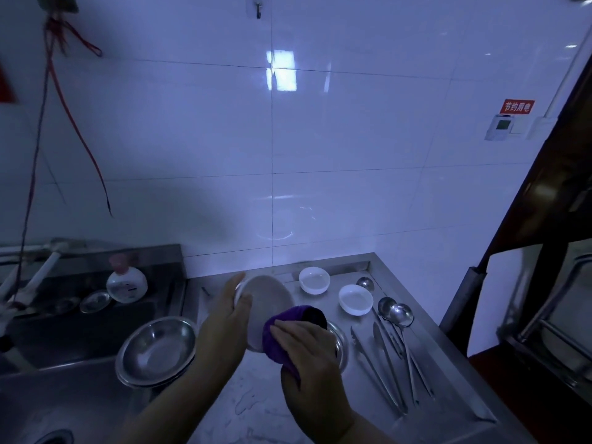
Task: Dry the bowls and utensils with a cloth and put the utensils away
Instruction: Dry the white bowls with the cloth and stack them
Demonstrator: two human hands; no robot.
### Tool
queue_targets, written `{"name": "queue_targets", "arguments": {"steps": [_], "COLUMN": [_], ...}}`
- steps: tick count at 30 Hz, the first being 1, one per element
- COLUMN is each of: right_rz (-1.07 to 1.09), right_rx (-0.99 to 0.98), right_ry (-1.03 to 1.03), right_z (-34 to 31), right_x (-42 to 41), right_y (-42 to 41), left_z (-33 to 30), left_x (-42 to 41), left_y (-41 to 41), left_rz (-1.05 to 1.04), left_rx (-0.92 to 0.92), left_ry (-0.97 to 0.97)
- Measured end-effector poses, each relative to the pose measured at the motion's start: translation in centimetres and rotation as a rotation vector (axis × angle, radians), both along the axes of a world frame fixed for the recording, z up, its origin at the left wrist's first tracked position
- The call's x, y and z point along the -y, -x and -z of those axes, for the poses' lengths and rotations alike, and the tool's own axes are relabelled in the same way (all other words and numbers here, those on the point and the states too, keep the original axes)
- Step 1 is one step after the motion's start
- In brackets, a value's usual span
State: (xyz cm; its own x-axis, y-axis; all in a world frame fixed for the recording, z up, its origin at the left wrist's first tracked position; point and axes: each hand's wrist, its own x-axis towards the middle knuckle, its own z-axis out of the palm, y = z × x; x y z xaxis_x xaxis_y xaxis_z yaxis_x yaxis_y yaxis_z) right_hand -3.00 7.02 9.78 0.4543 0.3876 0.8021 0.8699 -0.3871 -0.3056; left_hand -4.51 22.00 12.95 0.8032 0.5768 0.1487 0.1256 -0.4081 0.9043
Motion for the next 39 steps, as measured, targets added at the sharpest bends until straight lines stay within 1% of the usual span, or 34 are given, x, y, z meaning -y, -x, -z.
{"name": "queue_targets", "arguments": {"steps": [2,3,7,9,12,13,15,17,19,20,23,24,25,26,27,30,31,33,34,36,37,39], "right_rz": [0.022,0.04,0.088,0.018,-0.103,-0.106,-0.041,0.002,-0.002,-0.02,-0.076,-0.088,-0.099,-0.106,-0.115,-0.167,-0.184,-0.209,-0.212,-0.219,-0.226,-0.225], "right_rx": [0.091,0.115,0.093,0.099,0.055,0.034,0.06,0.091,0.106,0.104,0.032,0.003,-0.017,-0.031,-0.045,-0.077,-0.081,-0.09,-0.09,-0.064,-0.052,-0.079], "right_ry": [0.034,0.016,-0.106,-0.044,0.146,0.196,0.262,0.272,0.261,0.272,0.34,0.365,0.389,0.41,0.428,0.459,0.47,0.489,0.501,0.53,0.542,0.529], "right_z": [-0.2,-0.3,-1.1,-1.1,-0.3,-0.1,-0.2,-0.3,-0.2,-0.1,-0.3,-0.4,-0.5,-0.6,-0.8,-0.9,-0.8,-0.6,-0.6,-0.6,-0.5,-0.5], "right_x": [0.3,0.6,1.0,1.0,1.2,1.3,1.3,1.1,1.4,1.6,2.7,3.0,3.3,3.5,3.7,4.3,4.4,4.6,4.6,4.7,4.8,5.4], "right_y": [-0.4,-0.7,-1.8,-1.6,-1.0,-1.0,-1.1,-1.4,-1.8,-2.0,-2.6,-2.7,-2.8,-2.9,-3.0,-3.0,-3.0,-2.8,-2.7,-2.6,-2.6,-3.0], "left_z": [0.1,0.1,-0.1,-0.4,-0.4,-0.3,-0.2,-0.2,-0.4,-0.6,-1.5,-1.8,-2.0,-2.1,-2.2,-3.0,-3.2,-3.4,-3.5,-3.5,-3.3,-2.9], "left_x": [0.5,0.7,1.2,1.6,2.1,2.3,2.9,3.6,3.7,3.6,2.4,1.9,1.3,0.5,-0.2,-1.4,-1.4,-1.1,-0.9,-0.6,-0.8,-1.2], "left_y": [0.1,0.2,0.2,0.1,0.2,0.3,0.4,0.6,0.6,0.7,0.7,0.8,1.0,1.2,1.6,2.3,2.4,2.1,2.0,1.8,1.8,2.0], "left_rz": [0.013,0.03,0.039,0.048,0.036,0.032,0.041,0.058,0.067,0.091,0.249,0.292,0.325,0.356,0.398,0.589,0.651,0.743,0.765,0.801,0.819,0.836], "left_rx": [0.005,0.012,0.028,0.019,0.027,0.037,0.051,0.07,0.068,0.037,-0.168,-0.221,-0.247,-0.247,-0.236,-0.174,-0.15,-0.117,-0.115,-0.171,-0.209,-0.258], "left_ry": [-0.001,-0.002,-0.042,-0.006,0.004,0.015,0.06,0.09,0.106,0.123,0.203,0.199,0.152,0.033,-0.151,-0.821,-1.0,-1.235,-1.292,-1.303,-1.273,-1.139]}}
